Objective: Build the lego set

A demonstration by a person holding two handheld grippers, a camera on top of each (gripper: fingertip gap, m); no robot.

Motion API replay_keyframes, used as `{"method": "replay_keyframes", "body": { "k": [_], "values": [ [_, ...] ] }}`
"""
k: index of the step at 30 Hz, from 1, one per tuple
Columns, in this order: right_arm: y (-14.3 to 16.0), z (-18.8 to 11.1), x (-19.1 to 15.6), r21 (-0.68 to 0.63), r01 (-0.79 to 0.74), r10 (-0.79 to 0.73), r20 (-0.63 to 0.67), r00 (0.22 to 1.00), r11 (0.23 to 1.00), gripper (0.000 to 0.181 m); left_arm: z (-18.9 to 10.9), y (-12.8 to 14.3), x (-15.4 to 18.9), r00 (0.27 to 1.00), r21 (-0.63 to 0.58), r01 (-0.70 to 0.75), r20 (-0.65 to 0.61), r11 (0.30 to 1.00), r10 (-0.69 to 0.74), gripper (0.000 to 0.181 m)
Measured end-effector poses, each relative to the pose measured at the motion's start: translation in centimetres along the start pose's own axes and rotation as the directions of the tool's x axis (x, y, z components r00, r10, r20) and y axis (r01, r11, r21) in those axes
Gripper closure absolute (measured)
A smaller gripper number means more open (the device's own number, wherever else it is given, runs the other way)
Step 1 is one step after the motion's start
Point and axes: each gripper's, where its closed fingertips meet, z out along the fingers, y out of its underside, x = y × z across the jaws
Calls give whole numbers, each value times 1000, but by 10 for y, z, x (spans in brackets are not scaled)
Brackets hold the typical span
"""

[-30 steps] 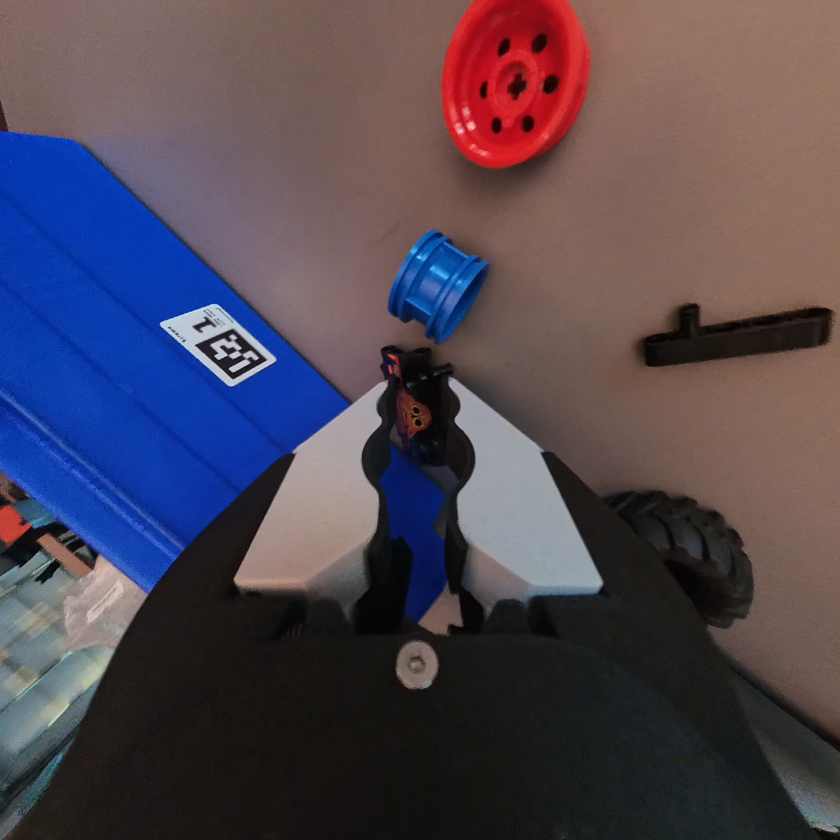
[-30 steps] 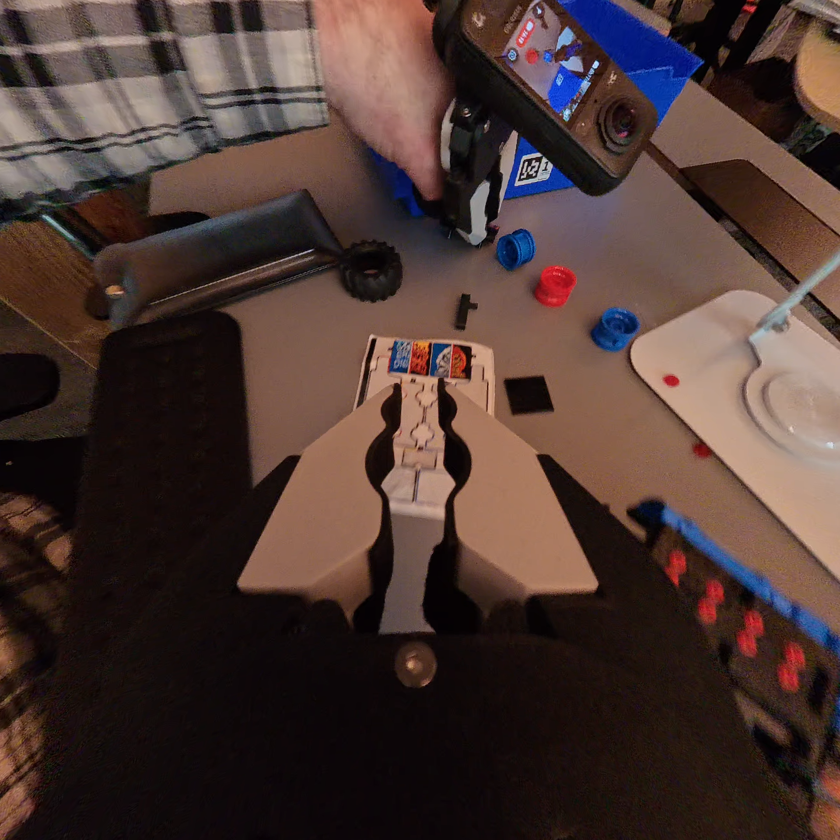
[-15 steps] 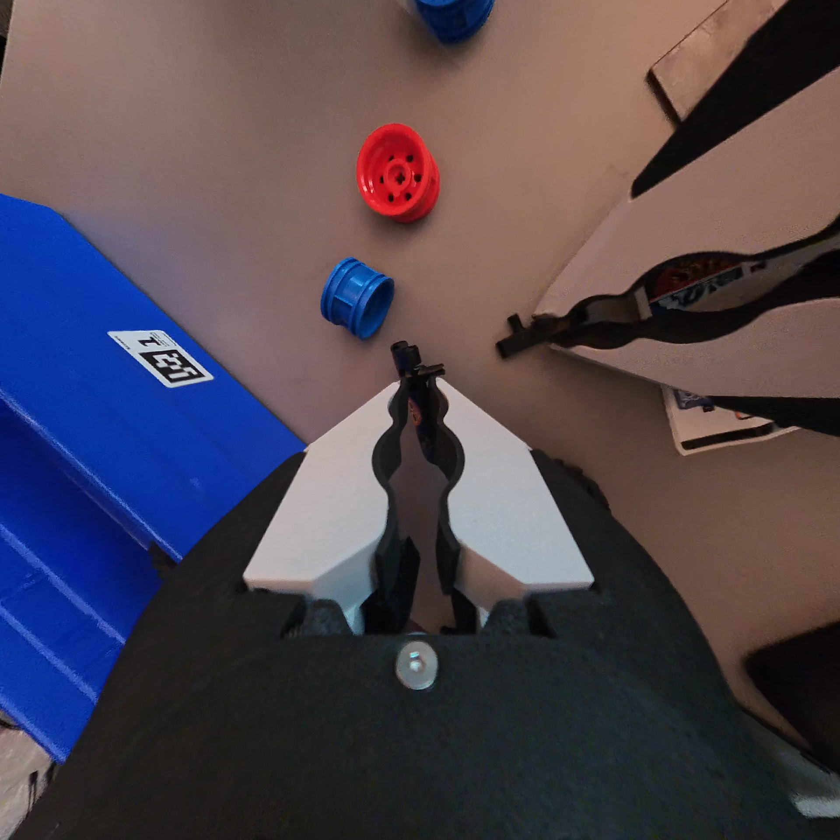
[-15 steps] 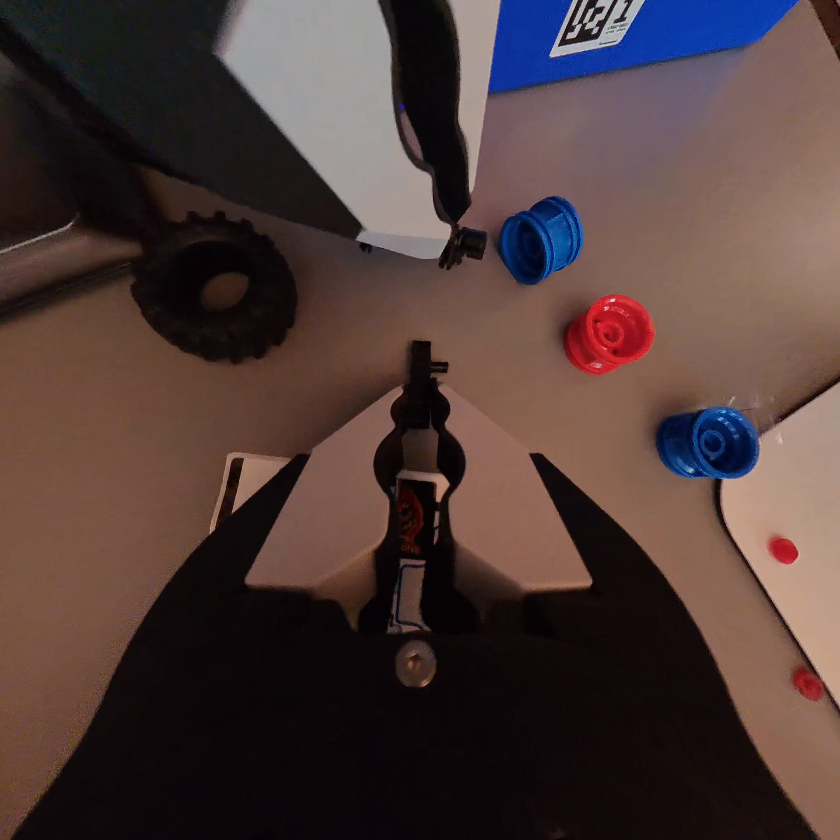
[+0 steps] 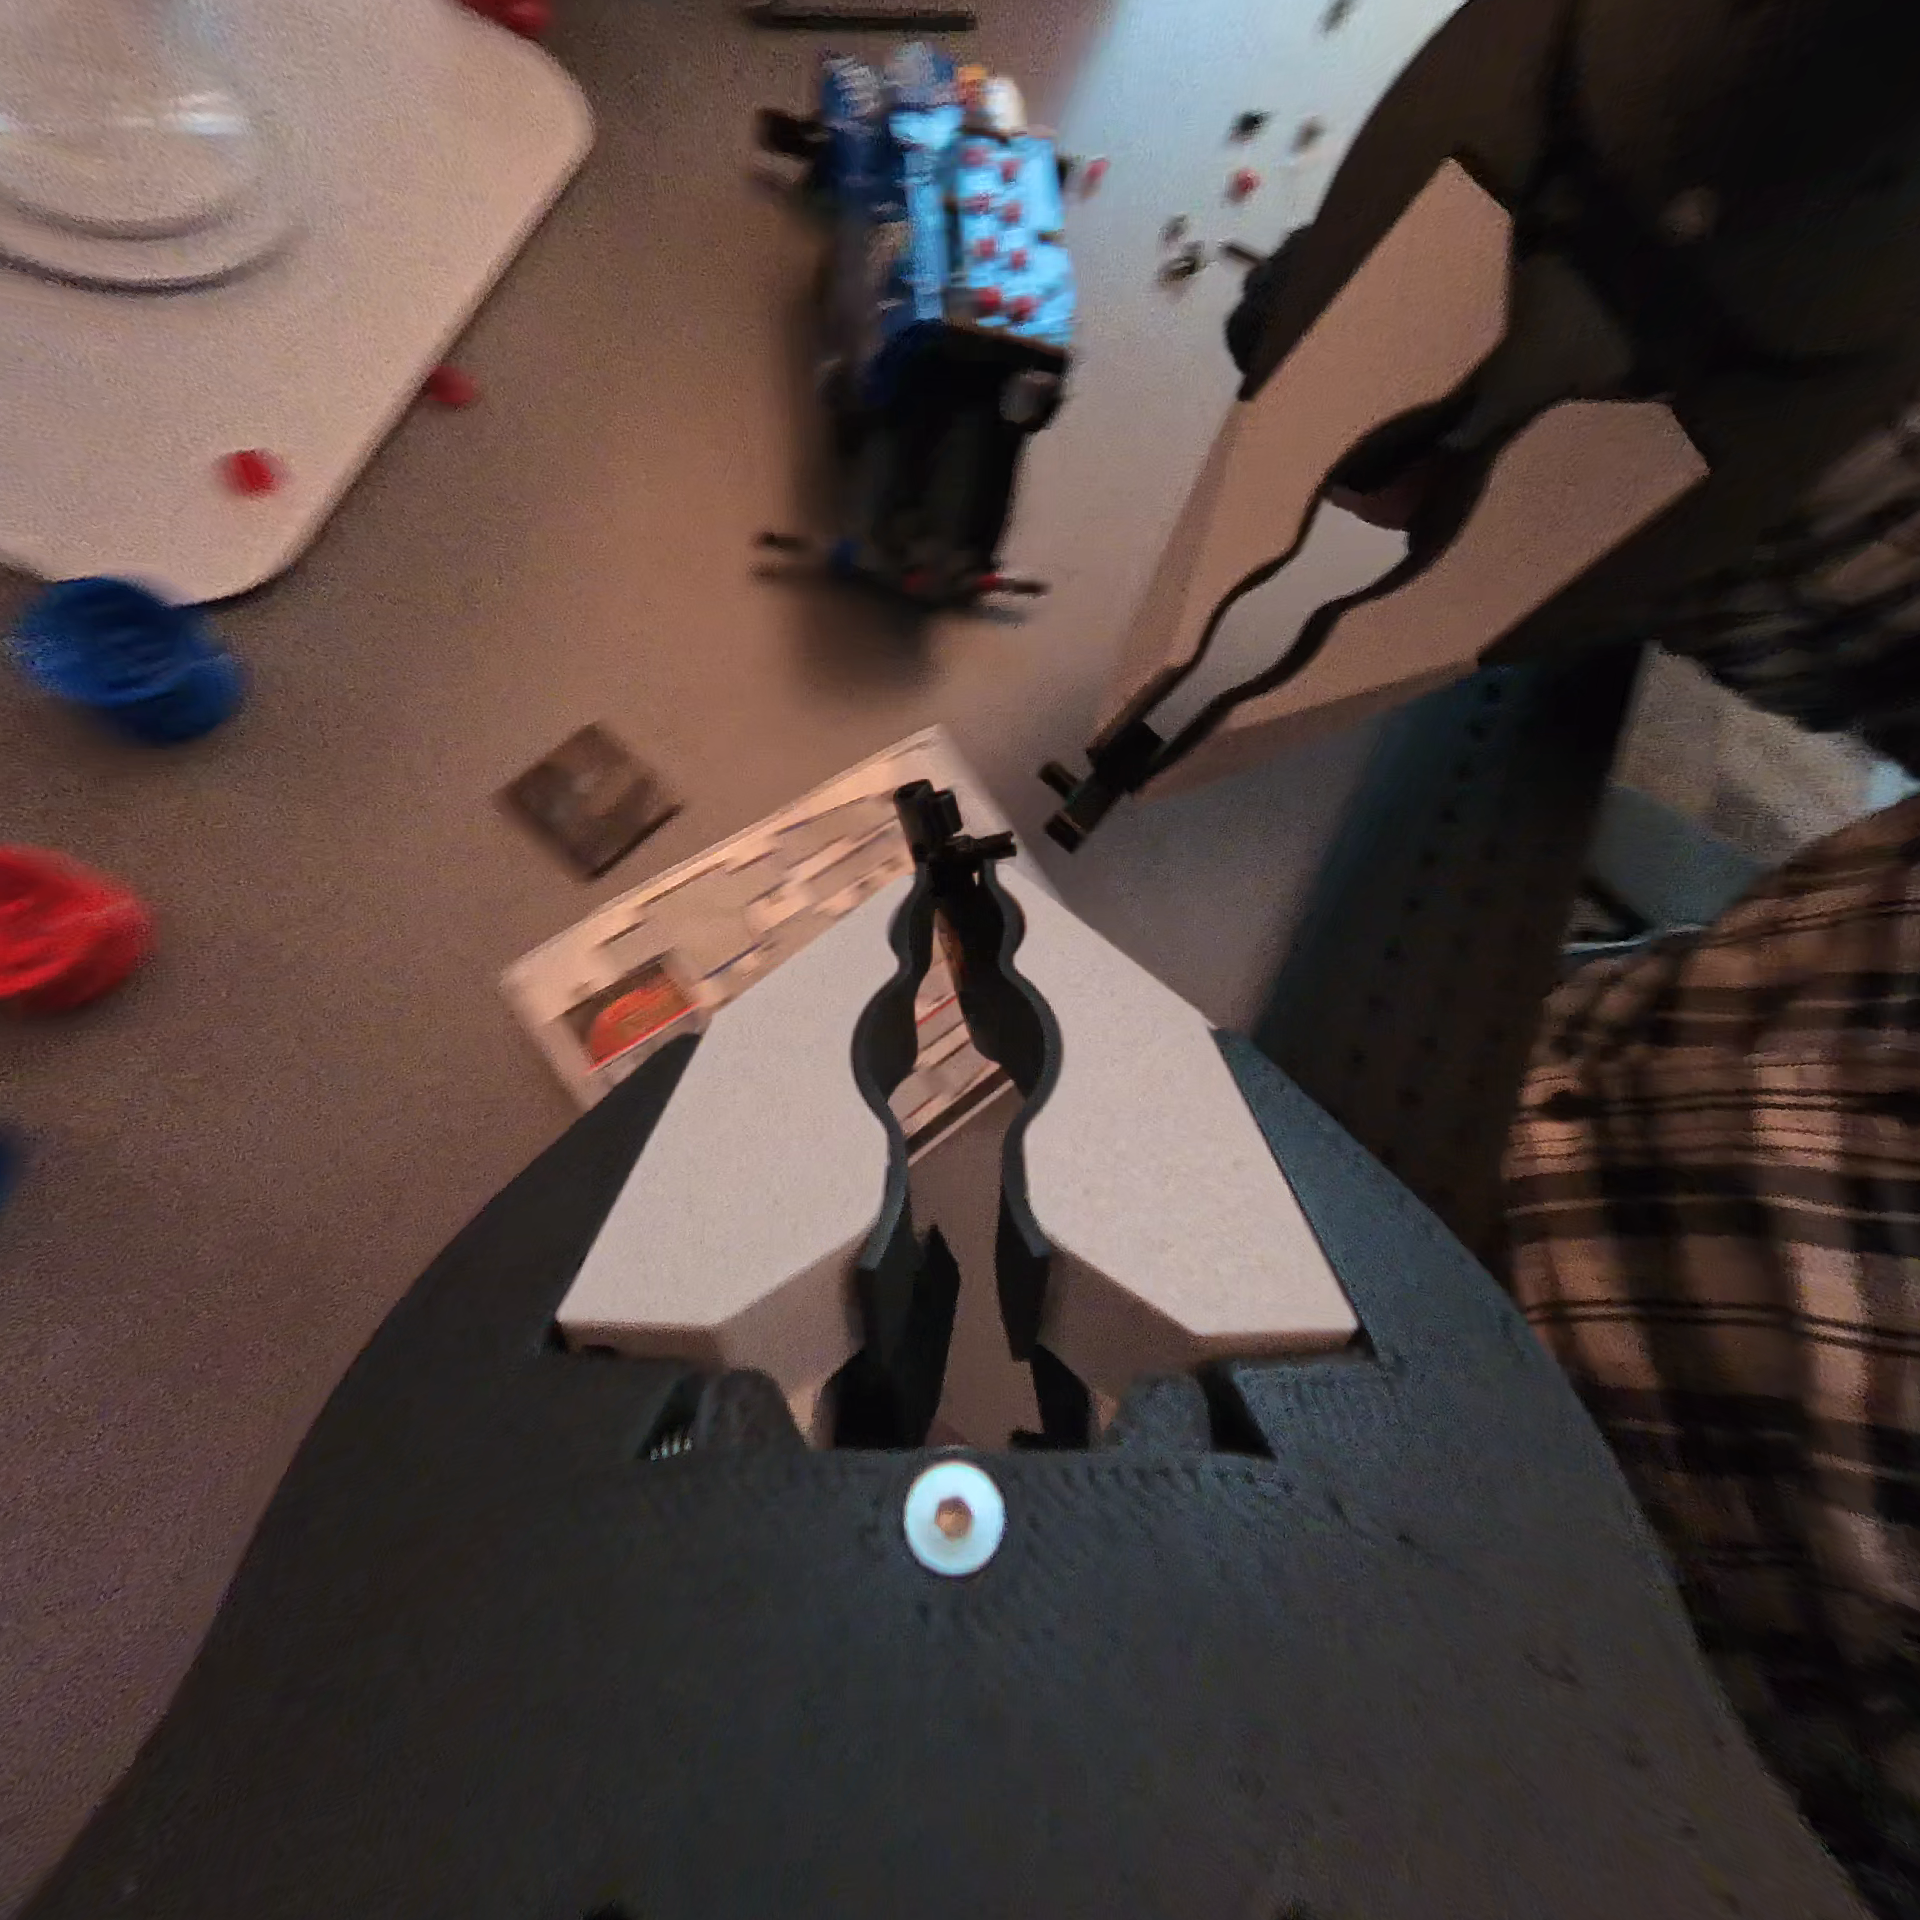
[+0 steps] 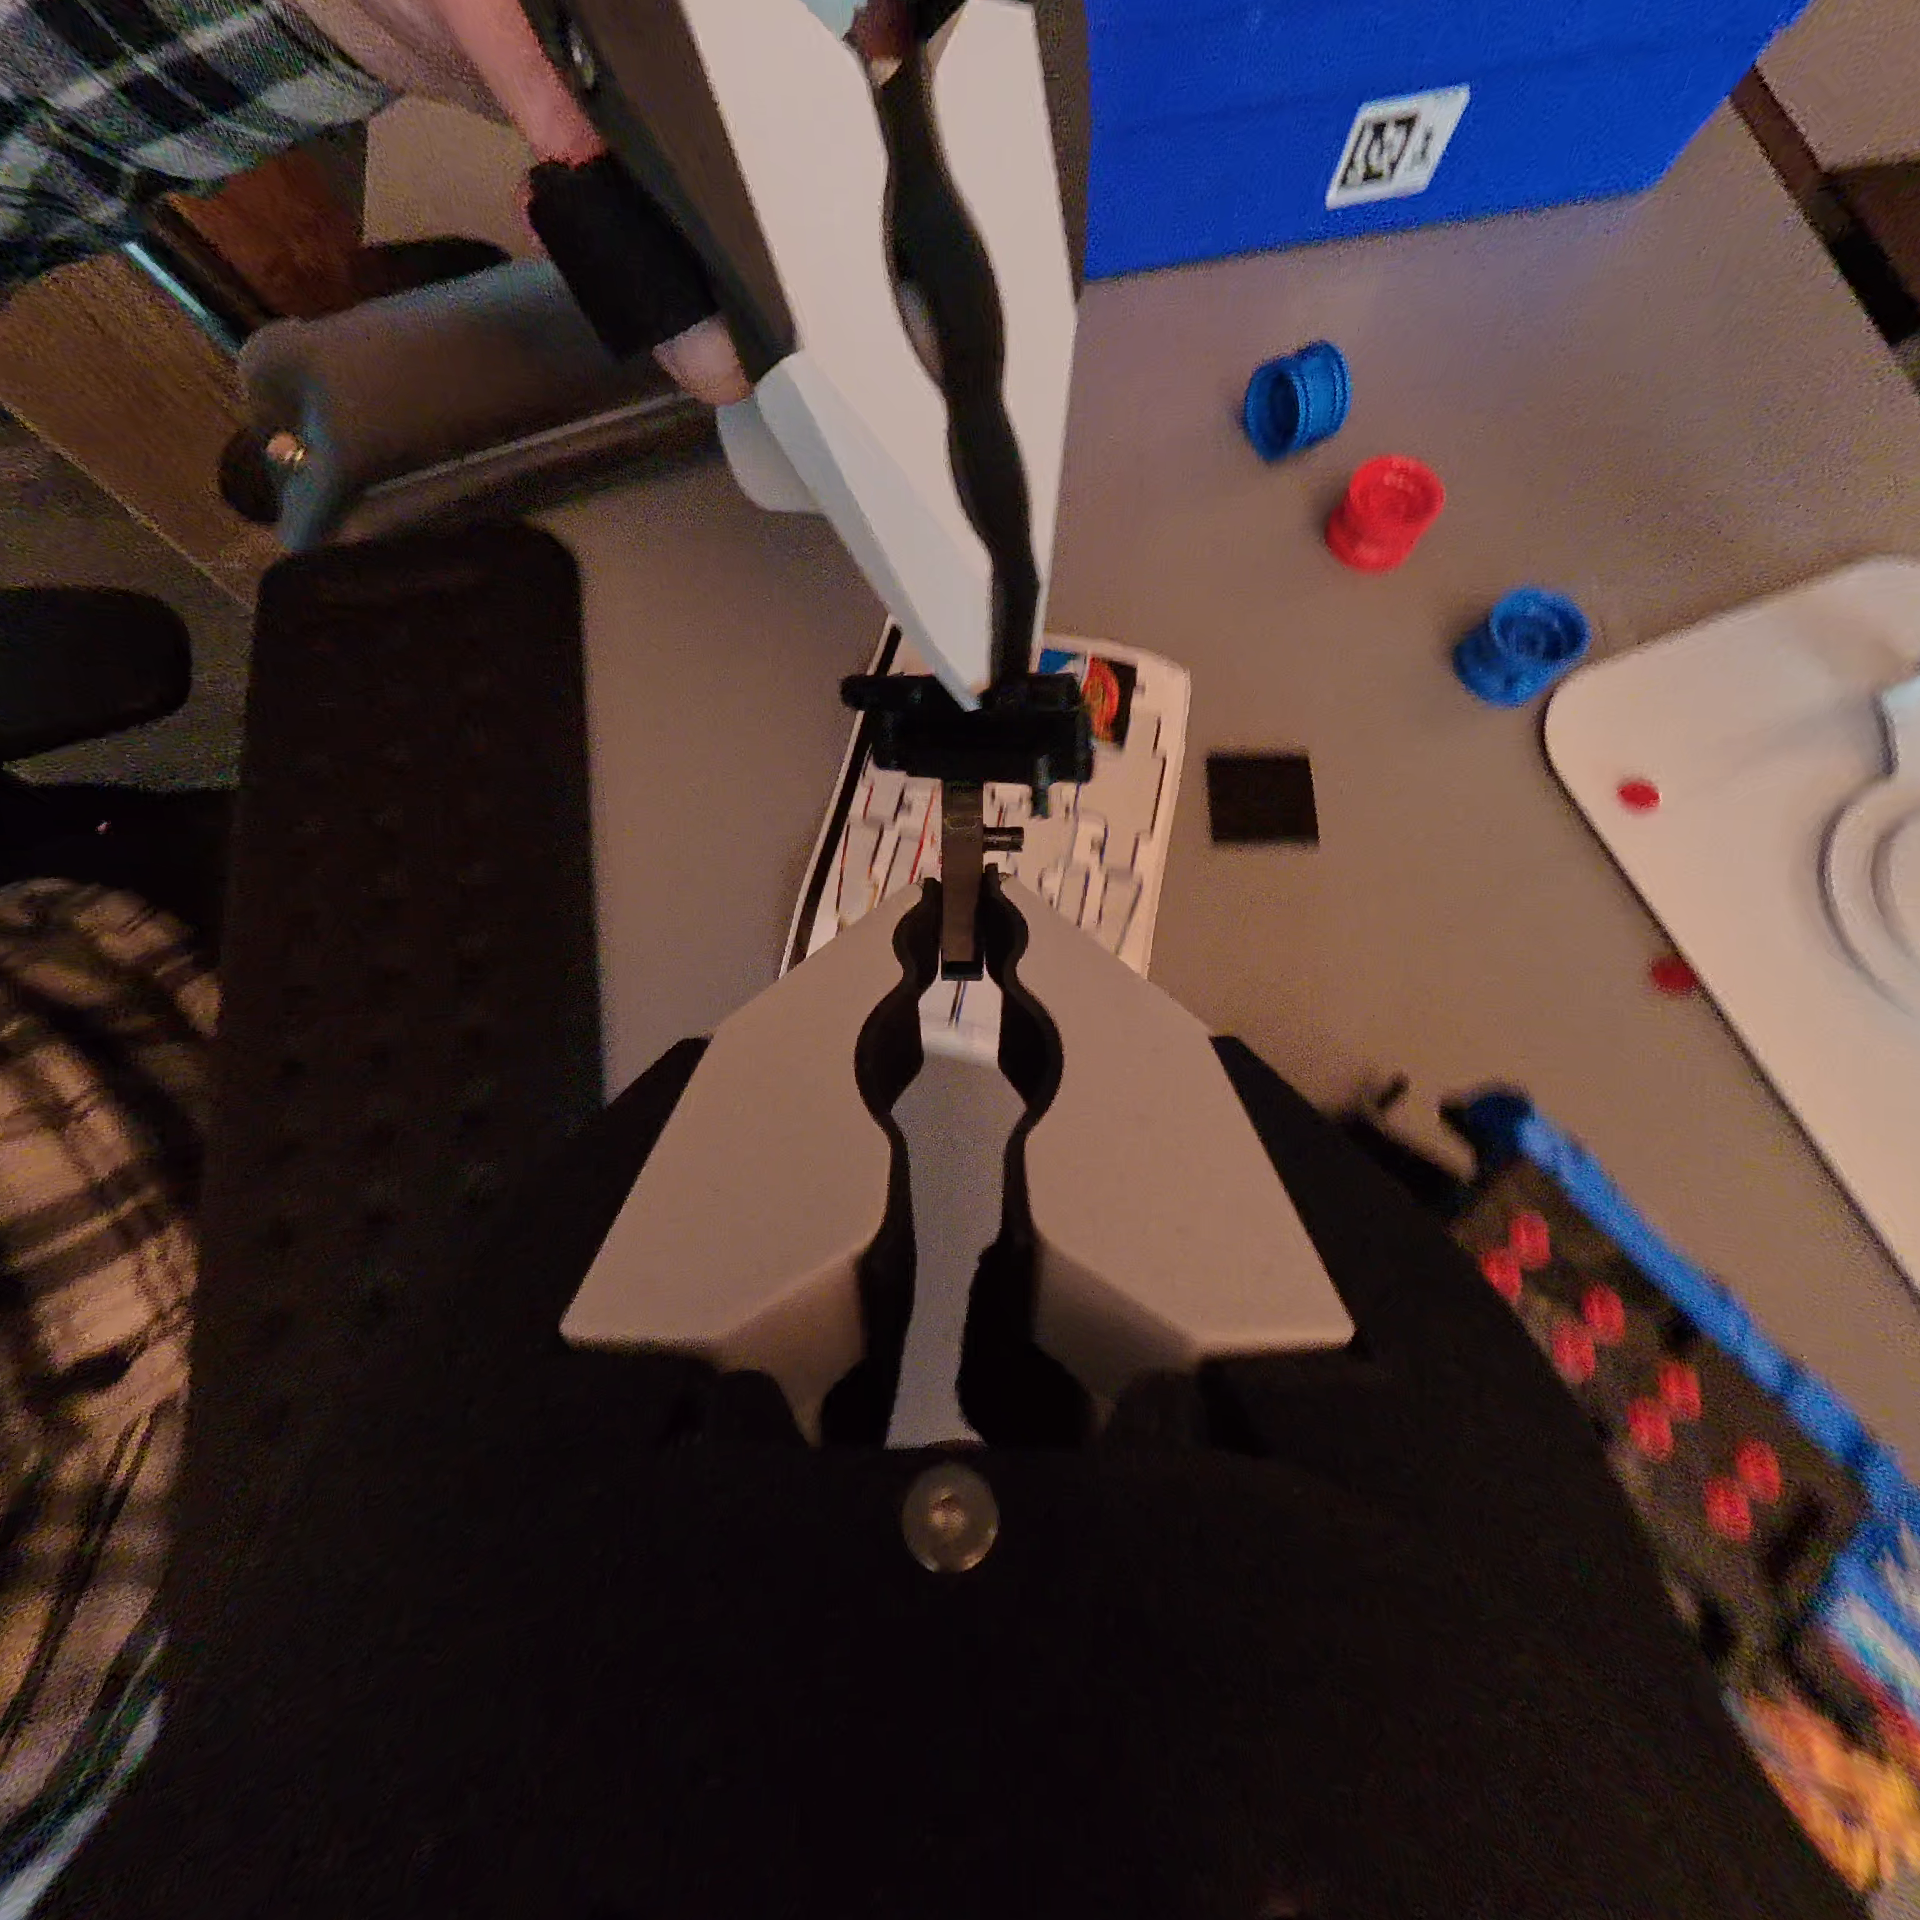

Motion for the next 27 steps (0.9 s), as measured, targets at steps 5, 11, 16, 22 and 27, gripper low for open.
{"method": "replay_keyframes", "body": {
  "k": [5,11,16,22,27],
  "values": [
    [68,-42,-1,-110,8,-8,-6,1000,994,176,64,5,55,974,-32,58,-219,998,-64,174],
    [118,-50,-13,-149,15,-2,82,997,989,176,106,23,42,991,-130,37,-121,991,-53,168],
    [131,-43,-12,-154,42,-31,74,997,987,176,105,28,31,999,-133,9,-43,991,-15,143],
    [116,-44,-23,-72,127,-119,110,987,989,176,88,4,52,959,-26,-280,46,960,281,149],
    [101,-42,-34,-48,165,-157,147,977,985,176,96,15,77,832,-105,-543,68,833,551,153]
  ]
}}
